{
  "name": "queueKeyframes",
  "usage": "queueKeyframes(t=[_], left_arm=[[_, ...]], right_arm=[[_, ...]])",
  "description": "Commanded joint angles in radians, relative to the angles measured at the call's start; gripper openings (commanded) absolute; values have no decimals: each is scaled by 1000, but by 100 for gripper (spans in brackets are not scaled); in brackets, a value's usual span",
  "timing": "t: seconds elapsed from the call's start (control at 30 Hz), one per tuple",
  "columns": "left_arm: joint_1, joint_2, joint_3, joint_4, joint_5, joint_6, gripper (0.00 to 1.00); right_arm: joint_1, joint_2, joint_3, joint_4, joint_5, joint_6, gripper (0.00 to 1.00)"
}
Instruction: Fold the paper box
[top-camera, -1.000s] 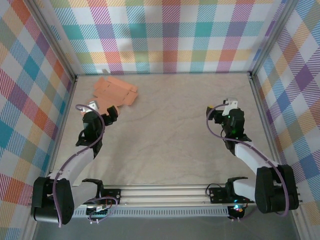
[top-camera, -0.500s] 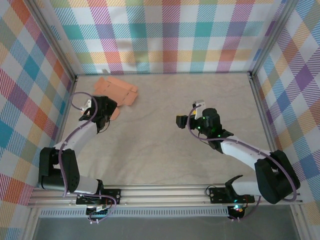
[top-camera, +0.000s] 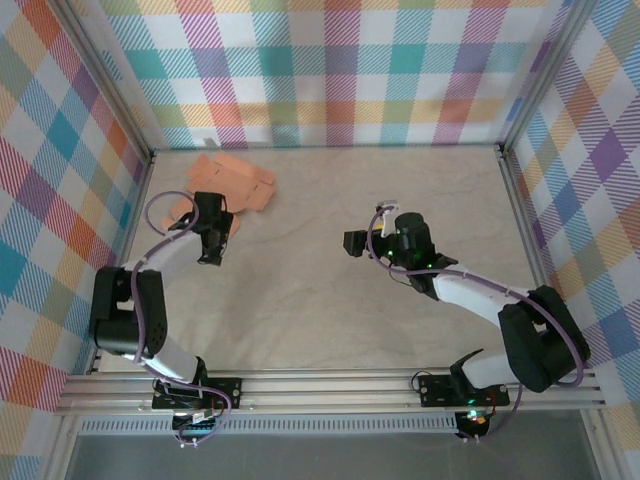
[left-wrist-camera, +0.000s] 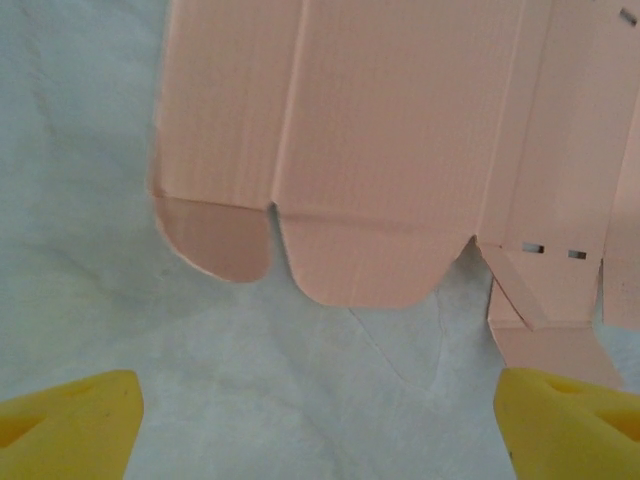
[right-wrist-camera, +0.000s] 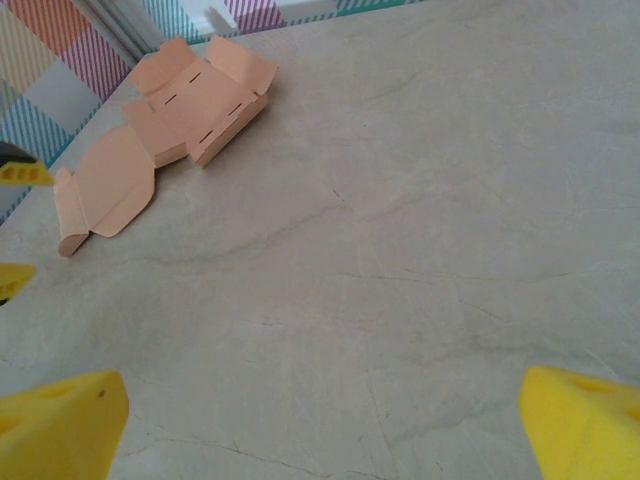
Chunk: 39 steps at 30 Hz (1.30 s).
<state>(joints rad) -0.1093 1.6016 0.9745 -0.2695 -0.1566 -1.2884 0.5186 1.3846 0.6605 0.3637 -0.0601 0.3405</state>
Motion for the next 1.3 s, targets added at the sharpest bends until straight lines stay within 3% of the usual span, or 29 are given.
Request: queueKeyframes(t=[0.0, 0.13, 0.43, 0.67, 1.13, 1.27], left_arm=[[-9, 86, 101, 52, 111, -44, 91], [-22, 190, 229, 6, 163, -53, 89], [-18, 396, 415, 0, 300, -123, 75], [-10, 462, 477, -47, 269, -130, 63], [20, 486, 536, -108, 214, -121, 63], [26, 498, 543, -108, 216, -118, 53]], right_arm=[[5, 18, 32, 2, -28, 20, 100], [6, 23, 35, 1, -32, 24, 100], [6, -14, 6, -11, -7, 12, 100], [6, -39, -22, -27, 20, -10, 100], [6, -43, -21, -29, -9, 1, 100], [6, -59, -21, -45, 6, -6, 100]])
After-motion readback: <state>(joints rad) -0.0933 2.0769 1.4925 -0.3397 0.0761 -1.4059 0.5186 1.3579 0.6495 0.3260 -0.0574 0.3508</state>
